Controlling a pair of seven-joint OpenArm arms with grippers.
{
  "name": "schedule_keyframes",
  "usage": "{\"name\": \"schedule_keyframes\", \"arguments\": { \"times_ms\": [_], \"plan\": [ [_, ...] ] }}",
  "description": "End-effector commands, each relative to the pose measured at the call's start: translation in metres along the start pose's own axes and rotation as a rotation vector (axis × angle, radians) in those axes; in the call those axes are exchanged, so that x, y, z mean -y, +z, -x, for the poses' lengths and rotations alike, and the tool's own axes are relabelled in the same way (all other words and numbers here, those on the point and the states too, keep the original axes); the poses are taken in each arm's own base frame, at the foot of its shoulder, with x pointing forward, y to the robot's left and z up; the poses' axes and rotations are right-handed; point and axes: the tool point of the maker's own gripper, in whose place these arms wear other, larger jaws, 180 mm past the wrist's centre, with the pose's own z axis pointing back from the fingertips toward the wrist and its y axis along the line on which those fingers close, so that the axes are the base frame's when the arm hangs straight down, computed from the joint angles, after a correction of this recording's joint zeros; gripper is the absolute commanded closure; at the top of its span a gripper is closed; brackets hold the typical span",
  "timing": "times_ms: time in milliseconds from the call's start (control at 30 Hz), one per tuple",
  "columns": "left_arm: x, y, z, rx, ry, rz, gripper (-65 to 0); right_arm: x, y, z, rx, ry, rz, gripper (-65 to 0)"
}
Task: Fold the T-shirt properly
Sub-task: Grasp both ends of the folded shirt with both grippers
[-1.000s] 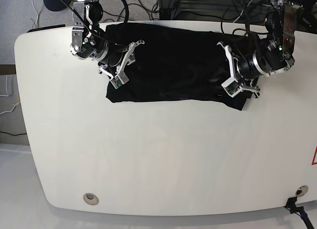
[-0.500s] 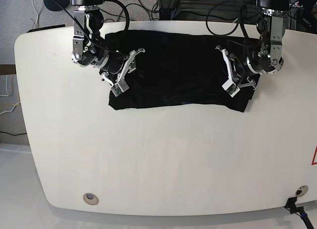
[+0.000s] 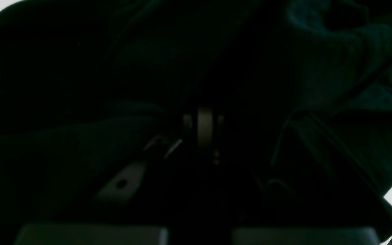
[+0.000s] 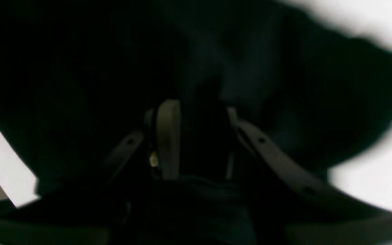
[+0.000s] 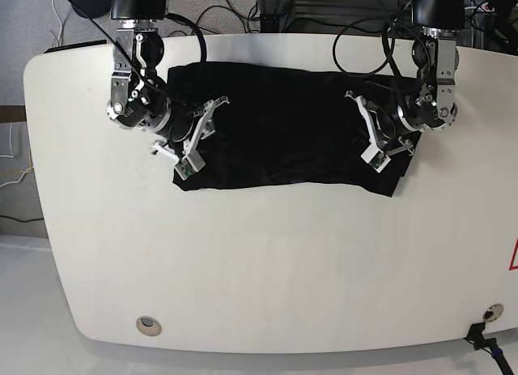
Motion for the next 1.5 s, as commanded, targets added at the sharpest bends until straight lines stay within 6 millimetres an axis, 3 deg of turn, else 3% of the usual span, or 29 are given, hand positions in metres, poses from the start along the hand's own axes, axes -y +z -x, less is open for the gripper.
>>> {"name": "schedule_keyframes", "arguments": {
  "times_ms": [0,100,200,367,600,733,933,1167,1233,1467],
  "plan": [
    [-0.003,0.001,0.009,-0.054,-0.015,-0.017,0.0,0.010,0.026,-0.043,0.130,0.003,0.075,-23.0],
    [-0.003,0.001,0.009,-0.054,-0.015,-0.017,0.0,0.028,0.046,-0.047,0.170,-0.040,0.153,-38.1],
    [-0.004,0.001,0.009,-0.054,-0.015,-0.019,0.0,0.040,0.055,-0.028,0.140,-0.082,0.191,-51.3],
    [-0.002,0.007,-0.007,-0.020,-0.055,-0.029,0.0,0.068,0.072,0.009,0.103,-0.193,0.273,-51.7],
    [-0.001,0.009,-0.012,-0.009,-0.067,-0.033,0.0,0.087,0.066,0.059,0.079,-0.400,0.253,-51.7],
    [-0.001,0.009,-0.011,-0.011,-0.067,-0.032,0.0,0.078,0.061,0.057,0.102,-0.416,0.213,-51.7],
    [0.001,0.009,-0.006,-0.020,-0.061,-0.028,0.0,0.040,0.034,0.051,0.109,-0.437,0.113,-51.7],
    [0.001,0.009,-0.005,-0.021,-0.060,-0.027,0.0,0.034,0.027,0.040,0.135,-0.446,0.095,-51.7],
    [0.001,0.009,-0.005,-0.021,-0.060,-0.027,0.0,0.035,0.026,0.036,0.142,-0.442,0.094,-48.8],
    [0.003,0.010,-0.011,-0.006,-0.071,-0.029,0.0,0.028,0.020,0.034,0.134,-0.428,0.071,-22.8]
  ]
}}
